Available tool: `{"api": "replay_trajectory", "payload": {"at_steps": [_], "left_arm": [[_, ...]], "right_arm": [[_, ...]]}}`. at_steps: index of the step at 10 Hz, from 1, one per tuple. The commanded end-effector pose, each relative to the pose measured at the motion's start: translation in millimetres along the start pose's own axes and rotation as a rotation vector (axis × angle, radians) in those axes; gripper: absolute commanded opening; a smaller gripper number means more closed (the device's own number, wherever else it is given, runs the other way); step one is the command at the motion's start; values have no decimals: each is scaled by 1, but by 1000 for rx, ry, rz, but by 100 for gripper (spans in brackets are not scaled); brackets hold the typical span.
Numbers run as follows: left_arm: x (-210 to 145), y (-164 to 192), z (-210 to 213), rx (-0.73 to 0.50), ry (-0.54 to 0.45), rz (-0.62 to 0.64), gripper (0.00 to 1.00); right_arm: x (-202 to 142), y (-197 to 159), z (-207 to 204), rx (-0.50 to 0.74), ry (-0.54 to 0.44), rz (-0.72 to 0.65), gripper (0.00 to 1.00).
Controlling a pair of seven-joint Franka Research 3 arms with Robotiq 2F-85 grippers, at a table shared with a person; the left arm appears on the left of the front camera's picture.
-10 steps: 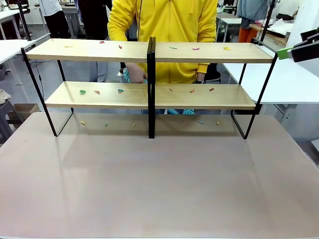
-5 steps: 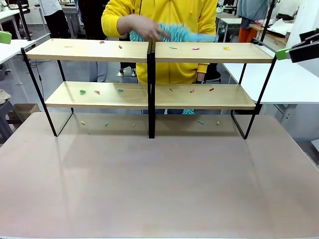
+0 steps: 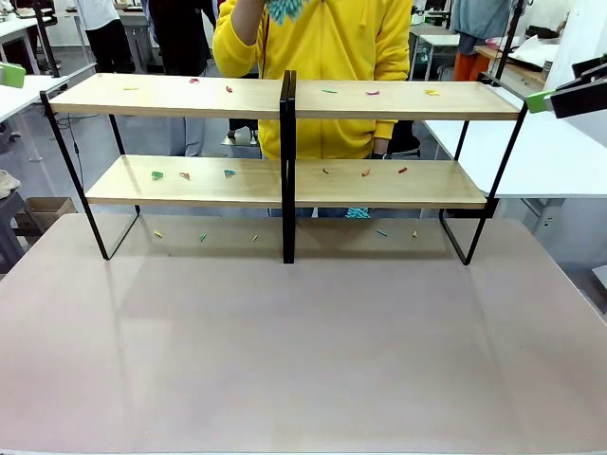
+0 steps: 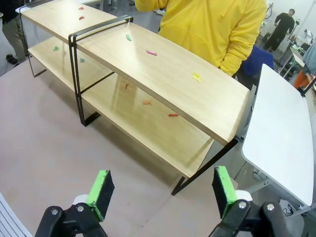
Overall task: Clean the shelves.
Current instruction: Pick up the Duster when the human hands it over.
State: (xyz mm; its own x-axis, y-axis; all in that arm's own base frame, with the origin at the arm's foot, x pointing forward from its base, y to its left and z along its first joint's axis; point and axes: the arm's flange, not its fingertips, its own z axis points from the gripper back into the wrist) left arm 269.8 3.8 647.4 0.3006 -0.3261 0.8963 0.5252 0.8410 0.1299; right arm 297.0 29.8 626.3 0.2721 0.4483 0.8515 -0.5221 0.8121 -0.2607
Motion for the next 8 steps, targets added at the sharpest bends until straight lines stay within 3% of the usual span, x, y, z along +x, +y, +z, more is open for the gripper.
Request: {"api": "replay_trajectory", "payload": {"at_steps": [1, 6, 8], "left_arm": [[0, 1, 1, 1, -5, 0, 100], [0, 1, 1, 1, -5, 0, 100], [0, 1, 1, 1, -5, 0, 100]], "right_arm": [[-57, 33, 3, -23, -30, -10, 100], [-52, 36, 23, -23, -71, -108, 100], [-54, 41, 27, 27, -37, -184, 100]]}}
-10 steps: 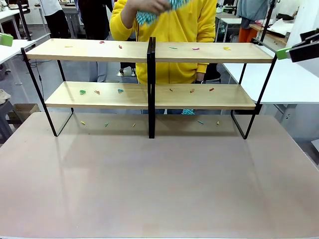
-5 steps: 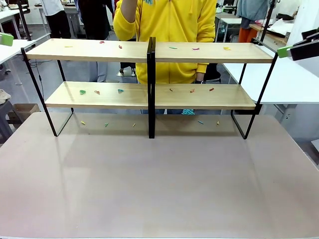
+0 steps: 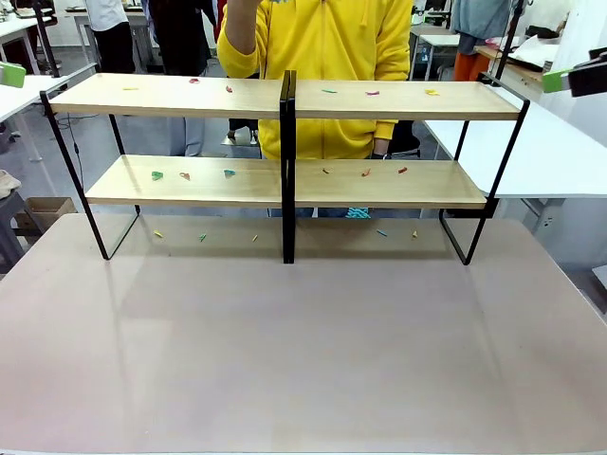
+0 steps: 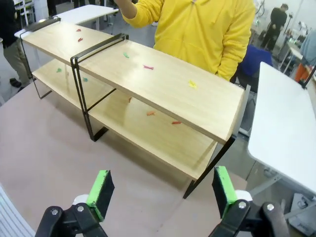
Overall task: Clean the shelves.
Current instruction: Pick up the Duster when the human hands it over.
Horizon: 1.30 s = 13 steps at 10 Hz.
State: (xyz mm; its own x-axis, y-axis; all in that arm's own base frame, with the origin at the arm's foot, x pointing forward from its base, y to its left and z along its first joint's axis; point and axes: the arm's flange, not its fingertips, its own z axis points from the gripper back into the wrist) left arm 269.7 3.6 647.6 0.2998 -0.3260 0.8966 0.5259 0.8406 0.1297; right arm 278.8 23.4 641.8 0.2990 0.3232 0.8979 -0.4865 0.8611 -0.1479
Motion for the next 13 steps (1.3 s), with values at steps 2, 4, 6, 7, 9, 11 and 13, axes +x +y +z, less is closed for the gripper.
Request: {"api": "replay_trajectory", "payload": {"at_steps": [2, 4, 6, 7, 9, 11, 13], "left_arm": [[0, 1, 1, 2, -4, 0, 100], [0, 1, 1, 2, -4, 0, 100], [0, 1, 1, 2, -4, 0, 100], [0, 1, 1, 2, -4, 0, 100], [0, 1, 1, 2, -4, 0, 100], [0, 1, 1, 2, -4, 0, 100], [0, 1, 1, 2, -4, 0, 100]], "right_arm": [[-67, 37, 17, 40, -15, -121, 100], [-71, 42, 24, 18, -13, -114, 100], [1, 5, 20, 32, -9, -100, 100], [1, 5, 20, 32, -9, -100, 100], [1, 5, 20, 32, -9, -100, 100], [1, 5, 20, 32, -9, -100, 100], [1, 5, 20, 32, -9, -100, 100]]}}
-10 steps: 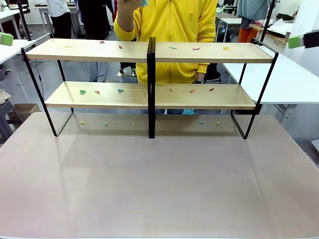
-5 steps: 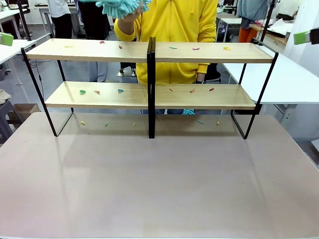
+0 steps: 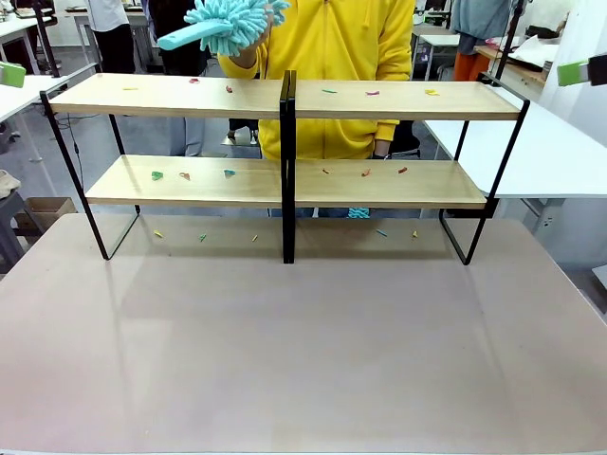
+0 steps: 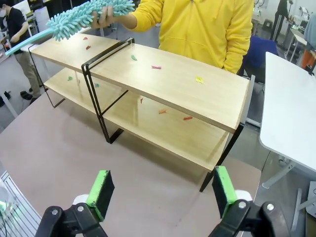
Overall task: Clean the shelves.
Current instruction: Pick up the Duster when the human hands it over.
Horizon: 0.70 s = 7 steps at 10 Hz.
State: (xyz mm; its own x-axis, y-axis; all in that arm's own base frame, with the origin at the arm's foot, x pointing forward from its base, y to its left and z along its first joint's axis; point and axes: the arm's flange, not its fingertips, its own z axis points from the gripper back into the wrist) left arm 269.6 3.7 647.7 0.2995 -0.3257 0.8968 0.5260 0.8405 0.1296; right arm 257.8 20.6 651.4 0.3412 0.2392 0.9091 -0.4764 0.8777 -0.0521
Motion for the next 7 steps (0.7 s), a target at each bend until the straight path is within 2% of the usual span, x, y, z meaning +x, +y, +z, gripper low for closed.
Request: {"api": "replay_trajectory", "payload": {"at_steps": [1, 3, 4, 5, 6, 7], "left_arm": [[0, 0, 0, 0, 0, 0, 100], [22, 3, -6, -237, 43, 95, 100], [36, 14, -15, -449, 139, 355, 100], [56, 25, -33, -602, 199, 500, 100], [77, 30, -60, -608, 192, 725, 100], [89, 28, -94, -747, 293, 844, 100]], "right_arm": [[0, -1, -2, 8, -4, -5, 100], [0, -1, -2, 8, -4, -5, 100], [0, -1, -2, 8, -4, -5, 100], [0, -1, -2, 8, -4, -5, 100], [0, -1, -2, 8, -4, -5, 100], [0, -1, -2, 8, -4, -5, 100]]}}
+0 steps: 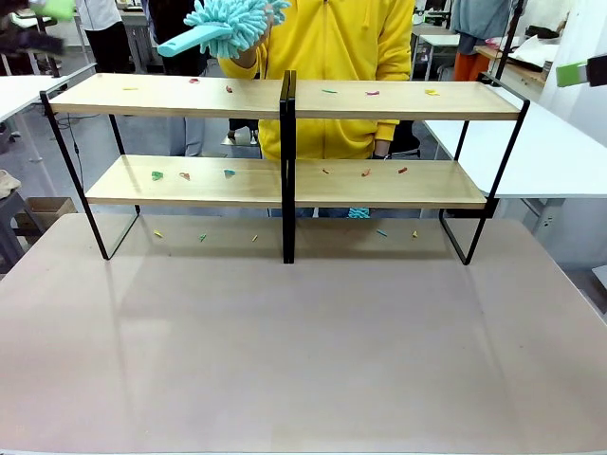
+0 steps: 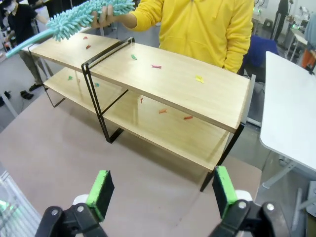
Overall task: Clean the shelves.
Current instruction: Pick up the Duster when the human hands it over.
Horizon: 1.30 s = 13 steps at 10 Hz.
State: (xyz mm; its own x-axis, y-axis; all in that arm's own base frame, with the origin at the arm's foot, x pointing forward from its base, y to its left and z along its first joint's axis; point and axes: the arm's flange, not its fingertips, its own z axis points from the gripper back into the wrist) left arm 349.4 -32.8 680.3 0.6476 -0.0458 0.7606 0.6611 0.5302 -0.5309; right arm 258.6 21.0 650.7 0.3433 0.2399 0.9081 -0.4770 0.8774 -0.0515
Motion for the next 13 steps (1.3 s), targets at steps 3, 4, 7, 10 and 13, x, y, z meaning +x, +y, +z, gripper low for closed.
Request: {"api": "replay_trajectory", "payload": {"at_steps": [3, 4, 7, 10, 13], "left_arm": [[17, 11, -29, -104, 41, 129, 100], [17, 11, -29, -104, 41, 129, 100], [43, 42, -94, -249, 179, 317, 100], [79, 77, -134, -298, 141, 479, 100], [88, 92, -160, -307, 116, 521, 100]], "right_arm": [[0, -1, -1, 7, -7, -5, 100], [0, -1, -1, 7, -7, -5, 100], [0, -1, -1, 7, -7, -5, 100], [0, -1, -1, 7, -7, -5, 100], [0, -1, -1, 7, -7, -5, 100]]}}
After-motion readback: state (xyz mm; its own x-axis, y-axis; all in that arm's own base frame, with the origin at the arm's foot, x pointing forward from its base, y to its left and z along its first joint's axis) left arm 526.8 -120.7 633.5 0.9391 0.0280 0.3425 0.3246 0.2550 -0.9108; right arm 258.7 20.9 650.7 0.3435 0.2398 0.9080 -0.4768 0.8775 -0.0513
